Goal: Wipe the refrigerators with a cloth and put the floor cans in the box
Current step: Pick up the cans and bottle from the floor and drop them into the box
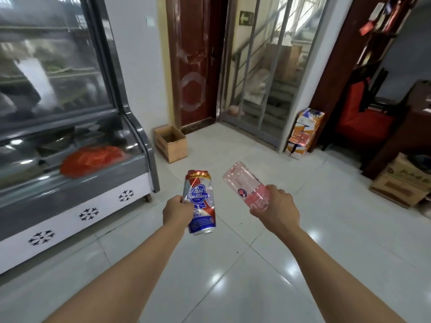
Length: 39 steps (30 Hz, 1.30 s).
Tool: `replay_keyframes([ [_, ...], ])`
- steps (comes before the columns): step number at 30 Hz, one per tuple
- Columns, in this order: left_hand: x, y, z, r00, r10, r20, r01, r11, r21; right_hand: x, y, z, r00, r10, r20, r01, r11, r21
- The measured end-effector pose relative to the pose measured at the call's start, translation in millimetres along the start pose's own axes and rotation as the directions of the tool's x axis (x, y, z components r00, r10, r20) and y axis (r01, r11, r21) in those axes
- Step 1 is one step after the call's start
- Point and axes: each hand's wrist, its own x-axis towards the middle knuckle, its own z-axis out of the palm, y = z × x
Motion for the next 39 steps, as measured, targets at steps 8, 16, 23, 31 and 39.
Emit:
replay_keyframes([
  [8, 141.2, 82.9, 74.8, 1.0, -0.001, 0.015, 0.0, 0.999, 0.044, 179.2, 3.0, 33.2, 1.0, 0.008, 0.016, -0.009, 1.0, 0.006],
  [16, 317.0, 165.2, 139.9, 0.989, -0.056, -0.134, 0.057, 0.998, 0.005, 411.9, -10.9, 75.3, 0.99, -0.11, 0.088, 0.112, 0.994, -0.01],
  [23, 448.5, 221.8, 165.7, 0.968, -0.123, -0.22, 0.116, 0.992, -0.044, 566.8, -55.7, 113.2, 0.967, -0.216, 0.139, 0.218, 0.976, 0.0],
  [31, 628.4, 276.3, 174.1, 0.961, -0.115, -0.253, 0.108, 0.993, -0.041, 734.6, -112.8, 165.9, 0.96, -0.233, 0.157, 0.244, 0.968, -0.05],
  [39, 769.4, 341.9, 190.9, 0.959, -0.142, -0.246, 0.125, 0.989, -0.084, 881.8, -160.3, 208.7, 0.956, -0.229, 0.182, 0.245, 0.967, -0.069],
])
